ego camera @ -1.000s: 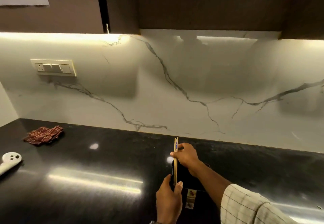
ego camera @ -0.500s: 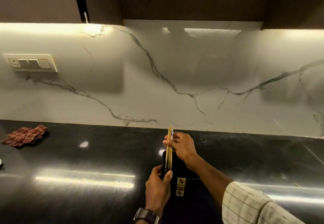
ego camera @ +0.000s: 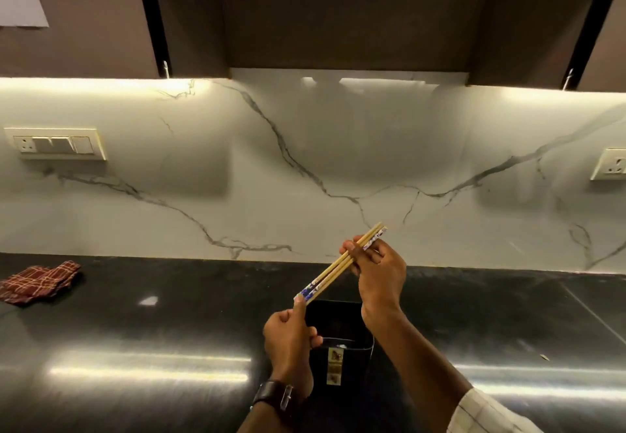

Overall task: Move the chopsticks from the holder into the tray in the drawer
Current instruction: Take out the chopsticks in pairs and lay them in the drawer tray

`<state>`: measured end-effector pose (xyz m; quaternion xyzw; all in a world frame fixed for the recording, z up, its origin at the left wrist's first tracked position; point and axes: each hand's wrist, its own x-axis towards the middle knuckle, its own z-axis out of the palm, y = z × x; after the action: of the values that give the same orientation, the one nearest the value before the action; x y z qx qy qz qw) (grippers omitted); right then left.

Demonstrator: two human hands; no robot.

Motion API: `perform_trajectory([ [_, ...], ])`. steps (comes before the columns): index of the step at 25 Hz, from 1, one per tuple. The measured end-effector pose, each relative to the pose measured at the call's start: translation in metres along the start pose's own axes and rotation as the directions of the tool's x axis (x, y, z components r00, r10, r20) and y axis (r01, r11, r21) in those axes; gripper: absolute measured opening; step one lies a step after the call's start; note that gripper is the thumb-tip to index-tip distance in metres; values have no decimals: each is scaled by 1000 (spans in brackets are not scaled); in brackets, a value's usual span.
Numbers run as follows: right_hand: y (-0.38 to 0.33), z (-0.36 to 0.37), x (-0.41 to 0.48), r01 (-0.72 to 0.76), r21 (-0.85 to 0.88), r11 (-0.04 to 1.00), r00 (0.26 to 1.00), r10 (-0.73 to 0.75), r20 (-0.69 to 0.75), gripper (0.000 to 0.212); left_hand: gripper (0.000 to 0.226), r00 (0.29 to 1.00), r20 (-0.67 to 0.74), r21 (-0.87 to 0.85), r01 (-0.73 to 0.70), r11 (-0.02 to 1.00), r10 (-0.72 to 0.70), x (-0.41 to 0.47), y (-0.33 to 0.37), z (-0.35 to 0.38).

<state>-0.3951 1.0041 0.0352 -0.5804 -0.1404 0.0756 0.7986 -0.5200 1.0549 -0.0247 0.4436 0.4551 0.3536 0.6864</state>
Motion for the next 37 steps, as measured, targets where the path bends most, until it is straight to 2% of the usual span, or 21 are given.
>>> perform_trajectory([
  [2,-12,-6,-8,-84,188,979,993,98,-68,15,36,973,146,-300,215,929,-178,-10,16,8],
  [3,-17,-10,-13,-132,270,954,983,161,-87,15,39,958,208,-395,268,879,-199,-15,22,12],
  [5,-22,-16,-22,-228,391,892,954,285,-94,15,44,953,273,-490,254,834,-130,-23,33,18],
  [9,-32,-26,-35,-389,483,784,884,466,-45,10,33,967,254,-618,171,767,-10,-28,52,24],
  [12,-42,-30,-41,-443,483,755,879,472,69,9,26,974,226,-635,139,760,11,-32,64,24],
  [16,-57,-31,-43,-469,427,773,882,436,181,11,32,986,169,-681,110,724,10,-41,76,23],
  [19,-65,-31,-46,-453,387,803,892,411,190,12,29,991,132,-696,104,711,-16,-46,82,23],
  [22,-71,-36,-49,-418,381,825,907,400,129,12,25,995,81,-710,103,697,-65,-49,84,21],
  [26,-81,-56,-50,-278,354,893,950,309,-32,19,21,997,-35,-720,19,694,-63,-45,91,3],
  [29,-90,-69,-50,-61,190,980,991,83,-107,20,27,999,-41,-650,-20,760,-10,-43,96,-13],
  [31,-96,-69,-53,87,-19,996,996,-87,-3,17,23,996,47,-448,-46,893,75,-47,95,-17],
  [33,-99,-62,-58,238,-261,936,964,-196,179,19,20,958,212,-173,-159,972,195,-57,94,-13],
  [35,-100,-52,-61,391,-454,801,900,-229,370,24,18,889,369,-4,-289,957,270,-69,95,-4],
  [37,-98,-45,-65,540,-551,636,819,-247,517,26,16,834,463,46,-361,931,301,-78,96,1],
])
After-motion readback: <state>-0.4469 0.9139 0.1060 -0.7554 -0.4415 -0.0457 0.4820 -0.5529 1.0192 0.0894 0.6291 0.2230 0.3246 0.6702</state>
